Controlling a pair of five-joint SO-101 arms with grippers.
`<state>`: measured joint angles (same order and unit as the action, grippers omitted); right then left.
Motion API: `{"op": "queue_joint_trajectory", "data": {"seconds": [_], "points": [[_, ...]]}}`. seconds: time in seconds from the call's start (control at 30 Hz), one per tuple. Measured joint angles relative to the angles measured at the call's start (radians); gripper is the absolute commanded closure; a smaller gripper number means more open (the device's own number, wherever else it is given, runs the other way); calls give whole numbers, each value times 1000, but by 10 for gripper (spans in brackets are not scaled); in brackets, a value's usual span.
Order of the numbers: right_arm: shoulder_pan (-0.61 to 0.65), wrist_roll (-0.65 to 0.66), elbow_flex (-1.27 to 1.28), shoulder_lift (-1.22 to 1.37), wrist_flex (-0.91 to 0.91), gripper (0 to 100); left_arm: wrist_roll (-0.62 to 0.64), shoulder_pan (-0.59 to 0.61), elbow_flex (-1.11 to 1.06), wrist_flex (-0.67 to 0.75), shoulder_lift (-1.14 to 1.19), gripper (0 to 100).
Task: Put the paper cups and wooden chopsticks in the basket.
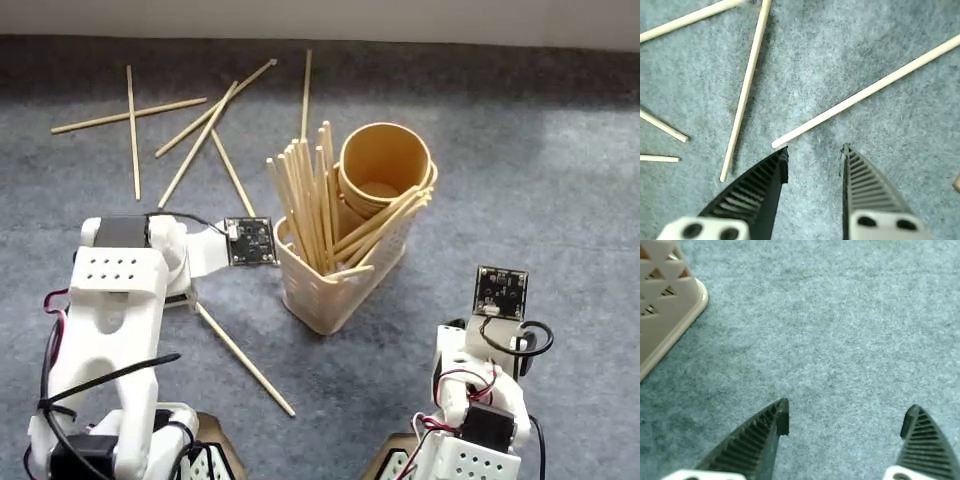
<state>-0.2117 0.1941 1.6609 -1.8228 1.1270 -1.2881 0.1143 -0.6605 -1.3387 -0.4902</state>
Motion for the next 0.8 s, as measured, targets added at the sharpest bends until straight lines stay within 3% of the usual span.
{"op": "queue_joint_trajectory", "data": {"seconds": [0.33,0.57,0.8], "points": [[0,0,0,0,0,652,0,-35,-176,238,66,807],[0,0,0,0,0,652,0,-124,-189,282,192,811],[0,0,0,0,0,652,0,-138,-189,342,296,812]]}}
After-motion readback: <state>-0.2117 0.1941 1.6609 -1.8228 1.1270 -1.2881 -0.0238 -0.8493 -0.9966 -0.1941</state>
